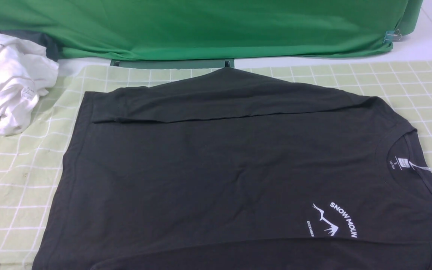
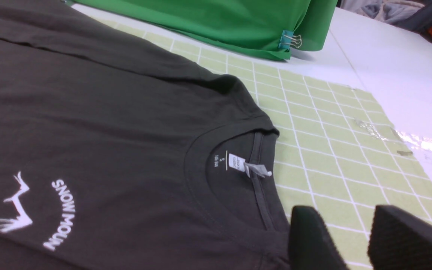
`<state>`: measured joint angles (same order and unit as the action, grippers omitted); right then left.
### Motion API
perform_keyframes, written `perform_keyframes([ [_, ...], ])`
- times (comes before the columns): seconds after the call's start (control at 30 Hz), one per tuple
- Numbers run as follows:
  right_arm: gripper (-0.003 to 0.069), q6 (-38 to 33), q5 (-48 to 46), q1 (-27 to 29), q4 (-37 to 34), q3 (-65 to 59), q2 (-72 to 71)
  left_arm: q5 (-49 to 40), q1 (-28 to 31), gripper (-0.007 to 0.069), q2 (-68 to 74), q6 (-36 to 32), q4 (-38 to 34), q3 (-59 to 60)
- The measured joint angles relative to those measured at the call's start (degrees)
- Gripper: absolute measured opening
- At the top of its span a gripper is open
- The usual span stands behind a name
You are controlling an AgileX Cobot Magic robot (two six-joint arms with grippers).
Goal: Fold a long-sleeved shirt over a green coffee tablecloth.
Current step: 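Grasp the left edge of the dark T-shirt lying flat on the table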
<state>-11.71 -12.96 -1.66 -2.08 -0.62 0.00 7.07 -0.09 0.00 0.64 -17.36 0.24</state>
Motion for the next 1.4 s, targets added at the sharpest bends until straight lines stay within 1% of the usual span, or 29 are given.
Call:
perform_keyframes([
  [0.07, 0.0241, 2.14, 2.66, 0.0, -1.81, 0.0, 0.0, 2.69, 0.0, 0.0017, 0.0, 1.72, -0.78, 0.0],
  [0.17, 0.0241, 13.56, 11.67, 0.0, -8.67, 0.0, 0.0, 8.83, 0.0, 0.0017, 0.0, 9.0, -1.59, 0.0],
  [0.3, 0.0241, 28.25, 21.53, 0.0, -11.74, 0.0, 0.0, 20.01, 0.0, 0.0017, -0.02, 19.18, -1.85, -0.21],
  [0.33, 0.0241, 28.84, 21.53, 0.0, -11.78, 0.0, 0.0, 20.18, 0.0, 0.0017, -0.02, 19.18, -1.85, -0.32],
  [0.37, 0.024, 32.09, 24.36, 0.0, -12.16, 0.0, 0.0, 18.7, 0.0, 0.0017, -0.07, 21.69, -1.98, -2.51],
  [0.4, 0.024, 32.29, 24.9, 0.0, -12.21, 0.0, 0.0, 18.18, 0.0, 0.0017, -0.07, 21.92, -1.98, -2.95],
  [0.47, 0.024, 33.11, 26.67, 0.0, -12.45, 0.0, 0.0, 6.82, 0.0, 0.0017, 0.32, 23.29, -1.56, -9.91],
  [0.53, 0.024, 34.18, 28.74, 0.0, -12.56, 0.0, 0.0, -7.07, 0.0, 0.0017, 3.47, 23.03, 1.37, -18.48],
  [0.57, 0.024, 34.5, 29.75, 0.0, -12.56, 0.0, 0.0, -11.41, 0.0, 0.0017, 4.87, 22.73, 2.35, -20.65],
  [0.6, 0.024, 35.28, 31.76, -0.05, -12.29, 0.0, 0.0, -18.86, 0.0, 0.0017, 7.7, 21.55, 3.57, -24.06],
  [0.63, 0.0238, 35.85, 32.26, -0.2, -11.8, 0.24, -0.02, -27.9, 0.0, 0.0017, 11.7, 18.87, 4.38, -27.11],
  [0.7, 0.0221, 36.53, 29.22, -0.89, -9.91, 2.6, -0.02, -39.43, 0.0, 0.0017, 17.82, 13.47, 4.67, -30.98],
  [0.73, 0.0185, 36.63, 23.86, -1.85, -7.41, 7.48, 0.07, -48.28, 0.0, 0.0017, 23.35, 8.75, 4.41, -33.2],
  [0.77, 0.0157, 36.39, 20.22, -2.63, -6.07, 10.53, 0.51, -52.44, 0.0, 0.0017, 26.5, 6.55, 4.1, -34.12],
  [0.83, 0.0078, 34.41, 11.47, -4.1, -4.23, 17.03, 2.89, -59.43, 0.0, 0.0017, 33.68, 2.92, 3.79, -34.67],
  [0.87, 0.0055, 32.87, 8.46, -4.92, -3.81, 20.32, 4.04, -61.09, 0.0, 0.0017, 36.0, 1.71, 3.79, -34.72],
  [0.93, 0.0015, 28.2, -2.4, -7.68, -3.26, 28.98, 9.6, -64.28, 0.0, 0.0013, 43.89, -1.48, 4.71, -34.72],
  [1.03, 0.0006, 22.92, -15.21, -11.68, -3.12, 37.99, 18.16, -64.1, 0.0, 0.0004, 52.38, -2.73, 6.99, -34.13],
  [1.1, 0.0006, 21.29, -22.55, -14.39, -3.18, 42.09, 23.82, -62.86, 0.0, 0.0002, 57.35, -2.78, 8.29, -33.51],
  [1.13, 0.0006, 20.77, -24.59, -15.17, -3.34, 43.07, 25.73, -61.95, 0.0, 0.0002, 58.67, -2.78, 8.45, -33.23],
  [1.17, 0.0006, 20.25, -25.79, -15.94, -3.53, 43.42, 27.03, -61.18, 0.0, 0.0002, 59.94, -2.82, 8.59, -33.04],
  [1.2, 0.0006, 19.17, -27.62, -17.96, -4.4, 43.94, 29.86, -58.99, 0.0, 0.0002, 62.99, -2.93, 8.59, -32.57],
  [1.23, 0.0006, 18.87, -27.81, -18.22, -4.57, 43.94, 29.86, -58.71, 0.0, 0.0002, 63.36, -2.93, 8.59, -32.42],
  [1.27, 0.0005, 18.26, -28.66, -20.02, -5.61, 43.82, 32.1, -57.03, 0.0, 0.0002, 65.75, -2.98, 8.59, -31.91],
  [1.4, 0.0005, 17.57, -28.07, -24.45, -7.22, 42.47, 35.67, -55.55, 0.0, 0.0002, 71.02, -3.33, 8.86, -31.36],
])
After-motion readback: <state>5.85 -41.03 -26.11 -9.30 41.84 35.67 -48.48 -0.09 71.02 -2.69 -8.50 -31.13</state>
